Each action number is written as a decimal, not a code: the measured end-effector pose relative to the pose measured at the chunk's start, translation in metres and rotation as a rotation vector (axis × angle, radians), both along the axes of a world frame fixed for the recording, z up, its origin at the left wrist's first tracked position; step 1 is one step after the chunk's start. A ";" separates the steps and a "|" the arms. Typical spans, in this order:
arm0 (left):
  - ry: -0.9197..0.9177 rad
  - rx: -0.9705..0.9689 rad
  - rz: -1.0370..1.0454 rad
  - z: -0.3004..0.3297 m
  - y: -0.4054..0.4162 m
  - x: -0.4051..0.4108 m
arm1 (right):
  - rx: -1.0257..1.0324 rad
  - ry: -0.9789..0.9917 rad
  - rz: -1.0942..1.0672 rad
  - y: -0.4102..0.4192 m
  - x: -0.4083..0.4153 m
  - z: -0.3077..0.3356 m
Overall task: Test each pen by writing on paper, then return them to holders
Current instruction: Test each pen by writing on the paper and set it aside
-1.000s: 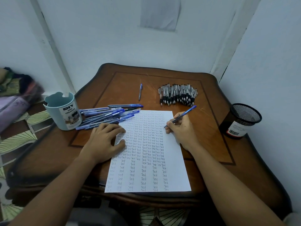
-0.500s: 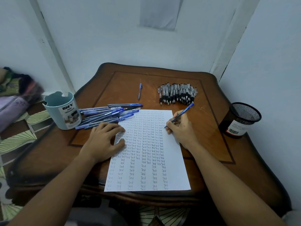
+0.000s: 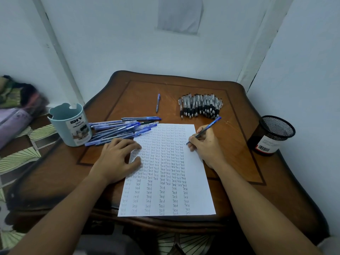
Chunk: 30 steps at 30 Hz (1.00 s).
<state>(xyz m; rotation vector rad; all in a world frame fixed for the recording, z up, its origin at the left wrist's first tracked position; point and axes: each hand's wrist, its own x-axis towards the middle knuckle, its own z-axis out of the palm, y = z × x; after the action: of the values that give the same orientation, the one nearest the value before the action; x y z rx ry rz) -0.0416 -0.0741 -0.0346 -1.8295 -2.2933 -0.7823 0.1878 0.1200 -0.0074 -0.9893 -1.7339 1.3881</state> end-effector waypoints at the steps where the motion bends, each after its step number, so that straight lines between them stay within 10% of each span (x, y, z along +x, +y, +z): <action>1: -0.001 -0.002 0.001 0.001 0.000 0.000 | 0.013 -0.011 0.003 0.000 0.000 0.000; 10: -0.008 -0.009 0.006 0.002 0.001 0.001 | -0.340 0.289 -0.043 0.006 0.002 0.012; 30: -0.017 -0.034 0.015 0.003 0.000 0.003 | -0.361 0.313 -0.014 0.005 0.002 0.015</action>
<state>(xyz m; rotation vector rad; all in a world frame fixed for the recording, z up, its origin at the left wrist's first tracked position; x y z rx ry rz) -0.0389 -0.0744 -0.0313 -1.8248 -2.3412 -0.7644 0.1898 0.1252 0.0077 -0.9058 -1.2720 1.7810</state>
